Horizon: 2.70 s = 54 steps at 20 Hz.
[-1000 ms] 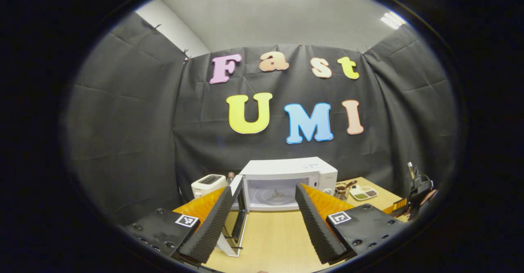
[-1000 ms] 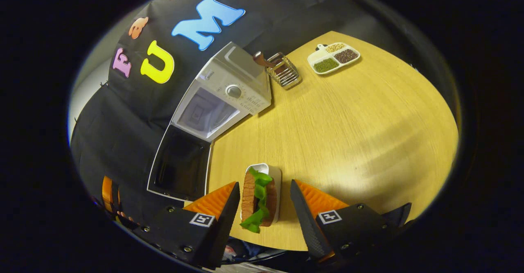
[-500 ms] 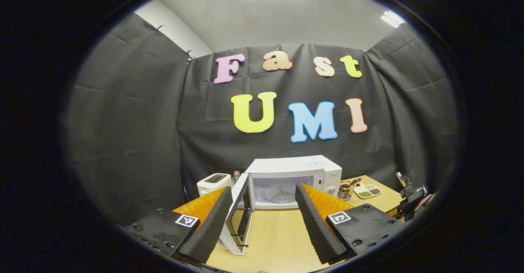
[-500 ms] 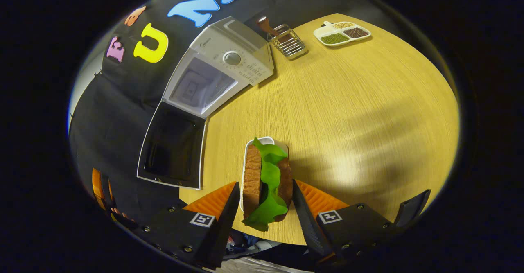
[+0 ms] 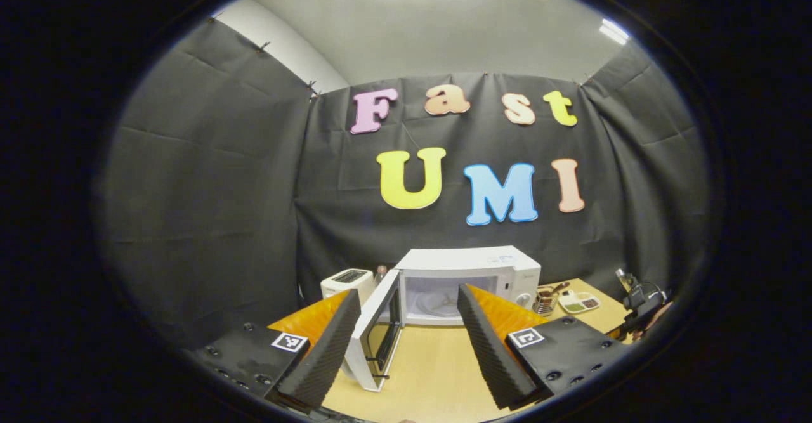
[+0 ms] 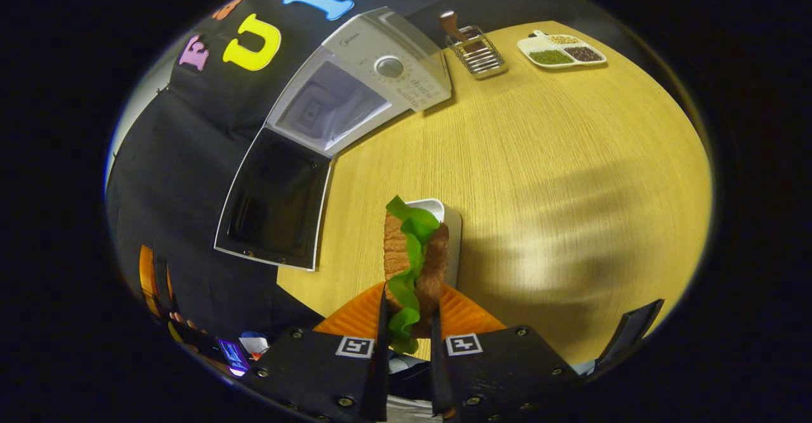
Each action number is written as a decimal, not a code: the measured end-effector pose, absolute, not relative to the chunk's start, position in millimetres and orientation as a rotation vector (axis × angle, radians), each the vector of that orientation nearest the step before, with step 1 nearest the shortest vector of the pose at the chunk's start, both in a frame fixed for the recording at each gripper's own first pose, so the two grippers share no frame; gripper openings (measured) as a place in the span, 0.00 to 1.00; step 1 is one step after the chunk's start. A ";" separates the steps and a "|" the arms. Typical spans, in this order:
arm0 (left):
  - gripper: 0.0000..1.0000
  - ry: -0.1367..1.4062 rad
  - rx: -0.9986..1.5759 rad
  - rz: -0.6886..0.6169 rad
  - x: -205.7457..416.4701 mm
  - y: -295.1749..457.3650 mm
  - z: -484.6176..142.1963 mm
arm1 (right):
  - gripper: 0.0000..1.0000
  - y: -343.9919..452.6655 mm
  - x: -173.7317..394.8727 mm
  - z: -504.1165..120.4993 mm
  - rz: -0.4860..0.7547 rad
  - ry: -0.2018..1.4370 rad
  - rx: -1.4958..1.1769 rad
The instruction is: Open the microwave oven with the left hand, put the food in, and close the microwave oven.
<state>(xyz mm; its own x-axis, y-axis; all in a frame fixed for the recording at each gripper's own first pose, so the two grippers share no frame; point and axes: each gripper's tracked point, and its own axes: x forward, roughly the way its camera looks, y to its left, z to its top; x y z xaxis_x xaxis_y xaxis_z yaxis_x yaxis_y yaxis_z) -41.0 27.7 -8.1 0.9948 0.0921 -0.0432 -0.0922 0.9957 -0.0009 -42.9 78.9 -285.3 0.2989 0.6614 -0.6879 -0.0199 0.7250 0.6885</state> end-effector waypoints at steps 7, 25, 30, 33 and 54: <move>0.97 0.023 -0.007 0.058 -17.1 28.4 -1.6 | 0.27 88.6 -0.7 -220.1 0.515 1.034 0.745; 0.99 -0.036 -0.015 0.095 53.4 167.5 16.9 | 0.27 253.0 151.3 -218.0 0.451 0.765 0.961; 0.99 -0.021 -0.013 0.127 64.8 213.9 5.5 | 0.27 287.2 189.3 -240.1 0.402 0.743 0.967; 1.00 -0.010 -0.005 0.143 66.5 236.7 -4.0 | 0.27 300.2 211.5 -256.3 0.367 0.736 0.971; 0.96 0.127 -0.004 0.250 51.0 329.2 -57.2 | 0.28 339.0 322.9 -332.8 0.107 0.591 1.083</move>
<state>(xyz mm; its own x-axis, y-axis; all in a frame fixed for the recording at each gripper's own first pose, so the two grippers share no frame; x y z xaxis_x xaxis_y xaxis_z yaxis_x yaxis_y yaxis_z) 51.0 329.2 -57.2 0.9610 0.2463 -0.1255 -0.2468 0.9690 0.0114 322.9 339.0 -332.8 0.8417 0.3627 -0.3999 0.1992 0.4799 0.8544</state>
